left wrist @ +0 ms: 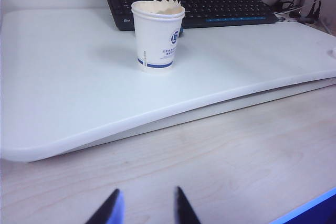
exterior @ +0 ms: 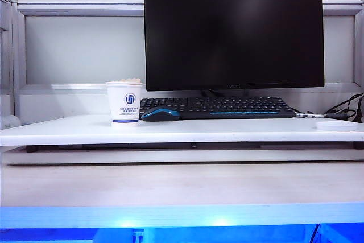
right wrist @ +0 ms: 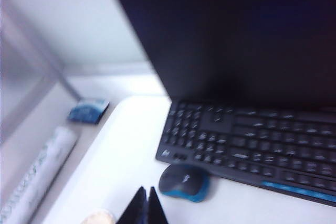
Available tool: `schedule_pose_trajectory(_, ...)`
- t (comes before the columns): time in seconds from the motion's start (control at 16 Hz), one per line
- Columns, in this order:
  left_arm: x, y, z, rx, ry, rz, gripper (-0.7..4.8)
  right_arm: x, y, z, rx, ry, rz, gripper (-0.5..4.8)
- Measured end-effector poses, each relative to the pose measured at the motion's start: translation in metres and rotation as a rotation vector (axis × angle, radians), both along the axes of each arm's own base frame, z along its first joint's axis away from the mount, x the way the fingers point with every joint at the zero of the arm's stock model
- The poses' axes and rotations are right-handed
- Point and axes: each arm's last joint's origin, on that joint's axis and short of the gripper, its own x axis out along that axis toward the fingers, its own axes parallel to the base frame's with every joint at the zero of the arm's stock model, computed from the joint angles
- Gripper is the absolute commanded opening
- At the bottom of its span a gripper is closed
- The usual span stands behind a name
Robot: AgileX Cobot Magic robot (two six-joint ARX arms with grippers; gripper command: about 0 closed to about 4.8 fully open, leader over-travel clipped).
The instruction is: Pick up the badminton from the table and put it into the white paper cup.
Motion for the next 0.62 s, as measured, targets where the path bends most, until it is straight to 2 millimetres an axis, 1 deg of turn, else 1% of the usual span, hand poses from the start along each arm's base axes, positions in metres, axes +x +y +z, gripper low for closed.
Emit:
schedule_pose_trajectory(0.19, 0.000, 0.000, 0.000, 0.000, 0.000, 0.000, 1.33, -0.005, -0.027, 0.011, 0.038, -0.005, -0.073, -0.09)
schedule_pose_trajectory(0.25, 0.000, 0.000, 0.000, 0.000, -0.001, 0.000, 1.33, -0.011, -0.034, 0.018, 0.044, -0.020, -0.094, -0.09)
schedule_pose_trajectory(0.31, 0.000, 0.000, 0.000, 0.000, 0.000, 0.000, 1.33, -0.022, -0.040, 0.030, 0.051, -0.053, -0.107, -0.09)
schedule_pose_trajectory(0.37, 0.000, 0.000, 0.000, 0.000, -0.001, 0.000, 1.33, -0.030, -0.045, 0.039, 0.056, -0.075, -0.116, -0.09)
schedule_pose_trajectory(0.44, 0.000, 0.000, 0.000, 0.001, 0.000, 0.003, 1.33, -0.034, -0.051, 0.043, 0.057, -0.083, -0.129, -0.09)
schedule_pose_trajectory(0.5, 0.000, 0.001, 0.000, 0.003, 0.000, 0.019, 1.33, -0.040, -0.065, 0.045, 0.050, -0.072, -0.173, -0.09)
schedule_pose_trajectory(0.62, 0.000, 0.001, 0.000, 0.004, 0.000, 0.021, 1.33, -0.057, -0.081, 0.038, 0.042, -0.052, -0.219, -0.09)
